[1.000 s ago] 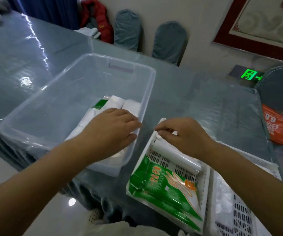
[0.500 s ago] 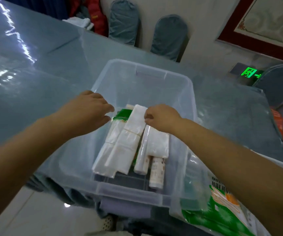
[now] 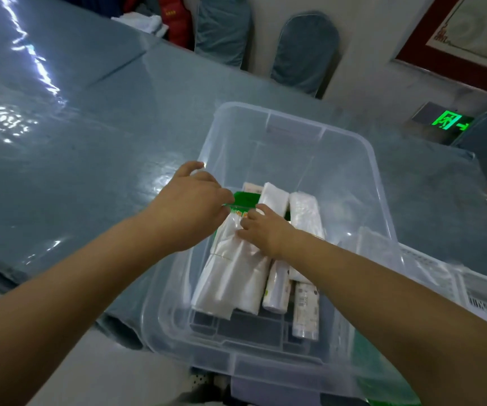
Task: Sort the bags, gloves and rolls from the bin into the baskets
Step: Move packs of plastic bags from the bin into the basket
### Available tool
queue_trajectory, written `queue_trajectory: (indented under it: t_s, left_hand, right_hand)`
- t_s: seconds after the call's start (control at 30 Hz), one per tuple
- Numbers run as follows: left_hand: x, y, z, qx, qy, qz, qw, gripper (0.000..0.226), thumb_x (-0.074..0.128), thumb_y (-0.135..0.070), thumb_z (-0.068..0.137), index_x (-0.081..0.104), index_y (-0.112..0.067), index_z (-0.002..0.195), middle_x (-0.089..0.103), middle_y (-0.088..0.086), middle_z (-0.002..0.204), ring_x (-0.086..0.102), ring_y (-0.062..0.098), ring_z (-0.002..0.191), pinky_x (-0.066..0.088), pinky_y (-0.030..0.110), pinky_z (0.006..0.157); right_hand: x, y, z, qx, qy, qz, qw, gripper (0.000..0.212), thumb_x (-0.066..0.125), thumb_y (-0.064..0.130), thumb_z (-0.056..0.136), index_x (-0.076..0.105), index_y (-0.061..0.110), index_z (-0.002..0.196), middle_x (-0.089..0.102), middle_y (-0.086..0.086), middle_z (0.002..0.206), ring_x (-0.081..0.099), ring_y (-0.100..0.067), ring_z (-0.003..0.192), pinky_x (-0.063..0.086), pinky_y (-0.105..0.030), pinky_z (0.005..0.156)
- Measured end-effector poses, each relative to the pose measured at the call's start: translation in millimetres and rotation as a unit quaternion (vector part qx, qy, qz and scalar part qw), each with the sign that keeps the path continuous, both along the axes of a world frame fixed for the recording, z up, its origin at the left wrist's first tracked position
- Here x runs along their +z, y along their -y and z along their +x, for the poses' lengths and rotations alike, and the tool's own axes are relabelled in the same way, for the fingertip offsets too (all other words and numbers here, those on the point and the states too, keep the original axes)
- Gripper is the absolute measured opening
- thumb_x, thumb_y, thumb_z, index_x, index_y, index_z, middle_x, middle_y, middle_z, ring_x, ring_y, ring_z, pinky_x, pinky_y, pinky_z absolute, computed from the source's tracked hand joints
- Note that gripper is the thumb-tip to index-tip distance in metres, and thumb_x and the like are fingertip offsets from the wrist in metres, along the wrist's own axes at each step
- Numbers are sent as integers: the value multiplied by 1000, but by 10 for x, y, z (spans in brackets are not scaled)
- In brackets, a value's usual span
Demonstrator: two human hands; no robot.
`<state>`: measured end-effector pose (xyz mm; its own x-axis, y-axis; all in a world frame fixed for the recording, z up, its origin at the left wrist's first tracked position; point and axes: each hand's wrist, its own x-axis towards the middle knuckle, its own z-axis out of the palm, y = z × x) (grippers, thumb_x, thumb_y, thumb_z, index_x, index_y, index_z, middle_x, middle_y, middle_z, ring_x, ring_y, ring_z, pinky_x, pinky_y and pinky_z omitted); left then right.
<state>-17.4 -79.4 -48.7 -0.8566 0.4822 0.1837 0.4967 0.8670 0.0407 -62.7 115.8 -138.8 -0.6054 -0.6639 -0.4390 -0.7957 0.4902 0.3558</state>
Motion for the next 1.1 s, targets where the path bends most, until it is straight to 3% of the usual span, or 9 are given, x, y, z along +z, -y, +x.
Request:
queue_trajectory:
  t_s: [0.2, 0.33, 0.43, 0.5, 0.63, 0.73, 0.87, 0.97, 1.1]
  left_hand:
    - [8, 4, 8, -6, 12, 31, 999, 29, 41, -29, 92, 64, -30, 110, 70, -4, 102, 54, 14, 109, 8, 32, 108]
    - [83, -23, 8, -25, 17, 46, 998, 36, 43, -50, 89, 63, -30, 112, 70, -4, 105, 56, 16, 107, 22, 36, 106]
    - [272, -191, 8, -56, 40, 93, 993, 49, 43, -65, 81, 60, -33, 113, 68, -6, 106, 57, 17, 98, 37, 34, 89]
    - [416, -375, 11, -81, 29, 122, 989, 53, 45, -69, 75, 59, -34, 113, 68, -8, 106, 59, 17, 93, 39, 30, 74]
    - [697, -777, 12, -104, -45, 48, 992, 42, 54, -59, 73, 55, -32, 105, 67, -7, 92, 61, 21, 79, 43, 29, 61]
    - [913, -1083, -43, -92, -90, 20, 991, 22, 59, -38, 79, 57, -26, 98, 66, 1, 91, 61, 28, 81, 38, 30, 59]
    - [1130, -1688, -49, -152, -43, 46, 986, 10, 61, -35, 79, 58, -27, 85, 67, 4, 88, 57, 27, 76, 34, 30, 60]
    - [1115, -2315, 18, -196, -46, 36, 979, 12, 60, -34, 80, 59, -26, 90, 67, 4, 92, 59, 29, 82, 31, 29, 61]
    - [987, -3274, 161, -247, -42, 14, 968, 16, 59, -35, 81, 61, -25, 94, 67, 3, 93, 61, 29, 86, 33, 28, 61]
  right_hand:
    - [180, -136, -86, 4, -28, 18, 999, 20, 56, 15, 83, 67, 18, 100, 59, -6, 112, 43, -31, 111, 30, -41, 97]
    - [611, -340, -79, -13, -60, -62, 996, 19, 63, 25, 79, 67, 18, 97, 59, -7, 107, 48, -29, 106, 33, -39, 93]
    - [1055, -505, 28, -44, -94, -127, 986, 18, 63, 27, 81, 66, 16, 96, 61, -7, 97, 57, -30, 95, 38, -38, 85]
    - [1342, -627, 156, -74, -122, -168, 975, 17, 60, 28, 83, 65, 15, 93, 63, -7, 92, 60, -31, 87, 40, -38, 79]
    - [1823, -969, 474, -155, -197, -245, 937, 20, 60, 35, 83, 63, 19, 94, 64, -4, 95, 61, -29, 84, 32, -31, 62]
    - [2071, -1336, 752, -241, -185, -282, 910, 23, 63, 41, 80, 64, 22, 93, 66, -2, 98, 58, -23, 84, 30, -27, 64]
    - [2131, -1931, 1164, -341, -112, -328, 874, 28, 67, 44, 78, 62, 22, 94, 66, -2, 97, 57, -22, 88, 42, -35, 75]
    - [1999, -2435, 1488, -390, -93, -362, 841, 33, 67, 43, 79, 58, 25, 105, 65, 0, 104, 56, -21, 95, 42, -34, 81]
    - [1744, -3223, 1860, -458, -98, -380, 798, 26, 64, 41, 82, 59, 23, 101, 66, -2, 100, 58, -24, 93, 44, -35, 77]
